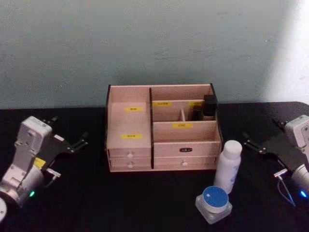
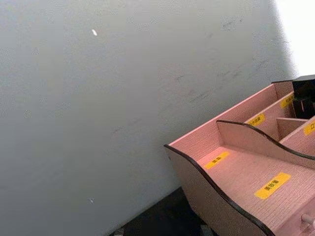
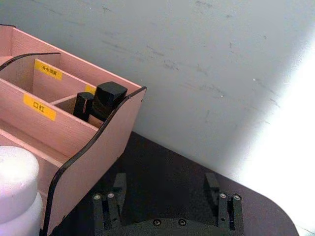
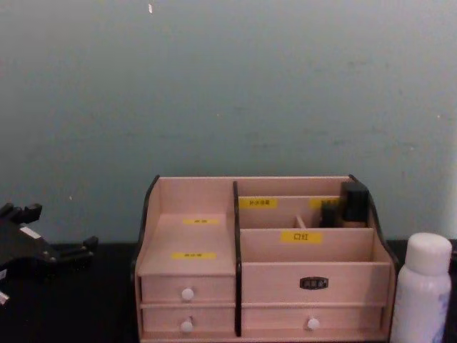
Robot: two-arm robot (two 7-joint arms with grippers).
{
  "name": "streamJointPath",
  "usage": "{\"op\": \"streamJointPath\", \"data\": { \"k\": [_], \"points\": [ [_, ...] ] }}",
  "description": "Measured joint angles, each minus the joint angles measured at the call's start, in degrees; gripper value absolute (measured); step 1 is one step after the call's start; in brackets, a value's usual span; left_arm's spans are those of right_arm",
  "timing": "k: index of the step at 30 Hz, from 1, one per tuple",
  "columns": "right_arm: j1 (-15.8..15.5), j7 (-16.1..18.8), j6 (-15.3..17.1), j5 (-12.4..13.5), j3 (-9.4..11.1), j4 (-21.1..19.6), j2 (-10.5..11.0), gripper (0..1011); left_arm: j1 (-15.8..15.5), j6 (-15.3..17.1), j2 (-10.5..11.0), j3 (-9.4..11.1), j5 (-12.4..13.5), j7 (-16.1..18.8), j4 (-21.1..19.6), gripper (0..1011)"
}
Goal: Pick up the facial cleanser and watermelon frost from the table and place them into the tiered storage box.
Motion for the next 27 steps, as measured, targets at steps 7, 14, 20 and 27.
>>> {"op": "streamJointPath", "data": {
  "k": [7, 14, 20, 27],
  "points": [
    [-0.01, 0.0, 0.0, 0.0, 0.0, 0.0, 0.0, 1002, 0.0, 0.0, 0.0, 0.0, 0.0, 0.0, 0.0, 1001],
    [-0.01, 0.0, 0.0, 0.0, 0.0, 0.0, 0.0, 1002, 0.0, 0.0, 0.0, 0.0, 0.0, 0.0, 0.0, 1001],
    [0.0, 0.0, 0.0, 0.0, 0.0, 0.0, 0.0, 1002, 0.0, 0.0, 0.0, 0.0, 0.0, 0.0, 0.0, 1001],
    [-0.01, 0.0, 0.0, 0.0, 0.0, 0.0, 0.0, 1003, 0.0, 0.0, 0.0, 0.0, 0.0, 0.0, 0.0, 1001]
  ]
}}
